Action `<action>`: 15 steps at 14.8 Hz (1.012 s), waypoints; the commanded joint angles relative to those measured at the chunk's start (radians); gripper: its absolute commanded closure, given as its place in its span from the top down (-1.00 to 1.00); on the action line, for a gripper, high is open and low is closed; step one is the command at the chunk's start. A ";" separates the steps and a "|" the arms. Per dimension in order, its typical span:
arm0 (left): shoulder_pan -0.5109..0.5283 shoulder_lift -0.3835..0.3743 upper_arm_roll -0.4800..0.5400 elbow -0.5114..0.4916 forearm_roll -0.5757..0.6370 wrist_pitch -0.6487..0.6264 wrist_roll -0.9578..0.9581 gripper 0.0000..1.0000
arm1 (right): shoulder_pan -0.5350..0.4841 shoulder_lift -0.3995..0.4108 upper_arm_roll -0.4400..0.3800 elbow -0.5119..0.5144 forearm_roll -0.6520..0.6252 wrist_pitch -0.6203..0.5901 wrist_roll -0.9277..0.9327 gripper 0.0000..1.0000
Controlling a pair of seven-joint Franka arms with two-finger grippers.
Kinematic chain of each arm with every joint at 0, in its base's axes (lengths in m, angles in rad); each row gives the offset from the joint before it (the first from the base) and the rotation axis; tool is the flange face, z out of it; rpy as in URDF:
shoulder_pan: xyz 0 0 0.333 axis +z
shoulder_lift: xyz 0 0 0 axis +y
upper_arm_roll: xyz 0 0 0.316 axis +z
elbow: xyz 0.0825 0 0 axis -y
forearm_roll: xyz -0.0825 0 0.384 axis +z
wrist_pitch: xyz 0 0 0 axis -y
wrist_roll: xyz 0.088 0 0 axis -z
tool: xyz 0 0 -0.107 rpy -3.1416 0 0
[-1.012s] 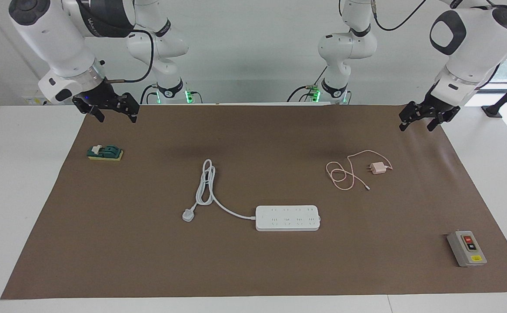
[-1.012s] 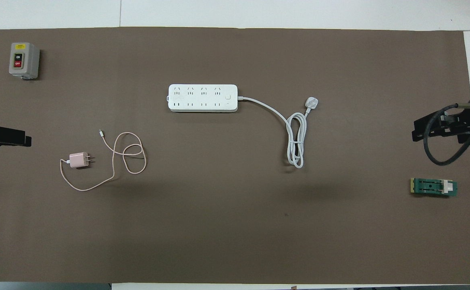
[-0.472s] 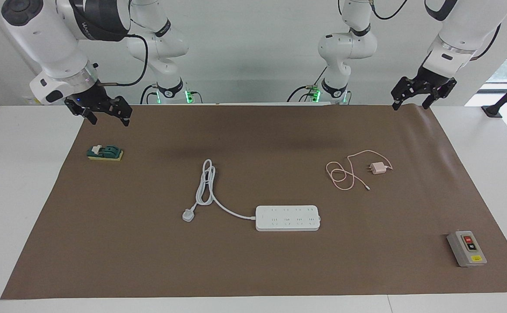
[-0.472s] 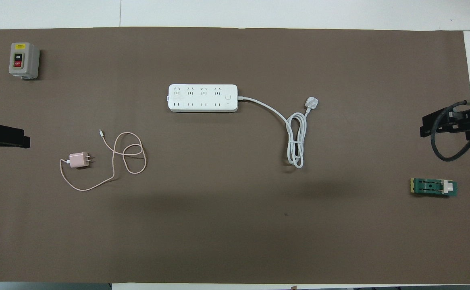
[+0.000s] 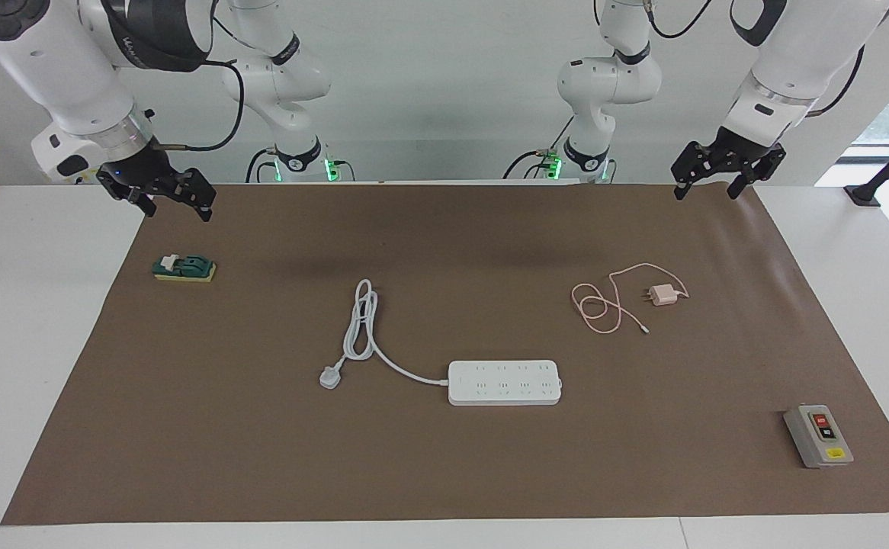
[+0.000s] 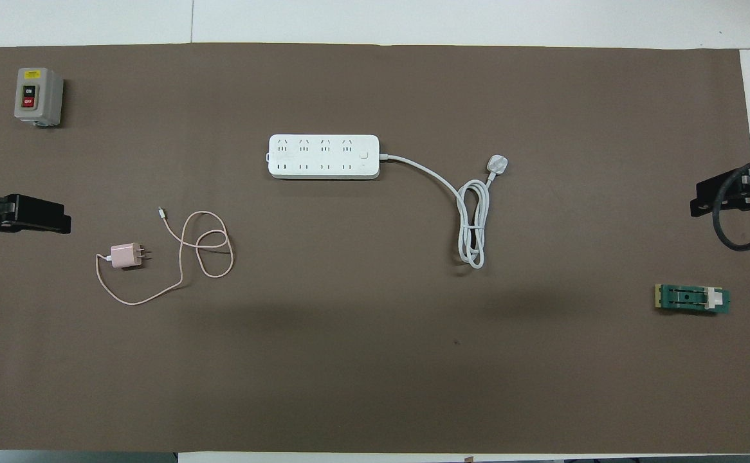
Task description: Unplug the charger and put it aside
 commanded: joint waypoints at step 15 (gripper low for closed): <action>-0.021 0.004 0.009 0.010 0.014 -0.019 0.062 1.00 | -0.004 -0.010 0.007 -0.003 -0.023 0.011 -0.022 1.00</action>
